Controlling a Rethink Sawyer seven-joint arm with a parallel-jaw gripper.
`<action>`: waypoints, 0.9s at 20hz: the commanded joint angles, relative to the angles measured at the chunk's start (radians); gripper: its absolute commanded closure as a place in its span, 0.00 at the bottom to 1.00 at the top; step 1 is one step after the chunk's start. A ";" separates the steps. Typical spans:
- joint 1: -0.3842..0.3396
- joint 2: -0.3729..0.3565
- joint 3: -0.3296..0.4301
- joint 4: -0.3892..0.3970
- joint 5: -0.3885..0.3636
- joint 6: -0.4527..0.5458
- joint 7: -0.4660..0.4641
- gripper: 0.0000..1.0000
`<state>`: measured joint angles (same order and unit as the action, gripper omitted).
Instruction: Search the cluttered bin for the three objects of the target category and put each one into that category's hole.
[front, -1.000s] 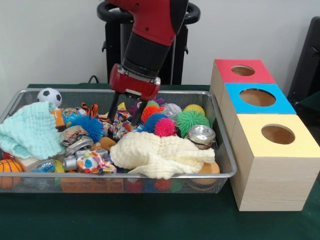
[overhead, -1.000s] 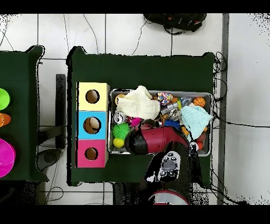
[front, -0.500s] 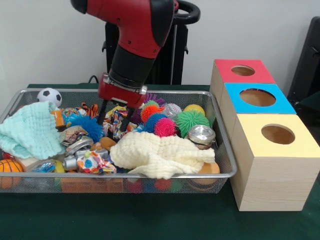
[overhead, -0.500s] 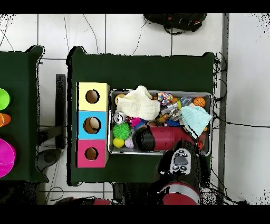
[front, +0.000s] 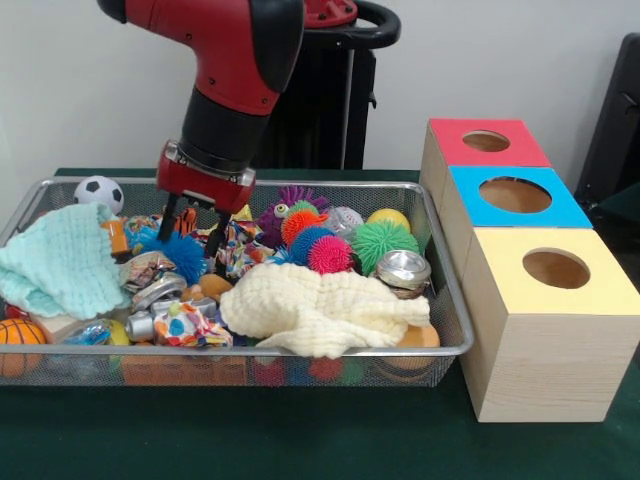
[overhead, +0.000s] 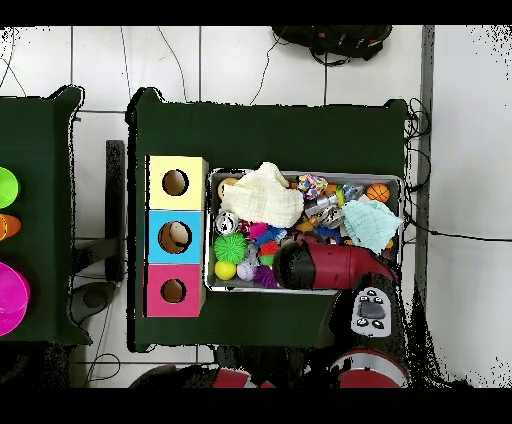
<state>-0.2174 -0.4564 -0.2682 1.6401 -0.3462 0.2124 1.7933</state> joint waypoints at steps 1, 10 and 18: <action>0.037 0.060 0.035 0.046 0.031 -0.068 0.193 0.00; 0.137 0.156 -0.033 0.030 0.107 -0.171 0.282 0.00; 0.046 0.230 0.025 -0.045 0.147 -0.151 0.181 0.00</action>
<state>-0.1046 -0.3111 -0.3298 1.6384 -0.2498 0.0875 1.7935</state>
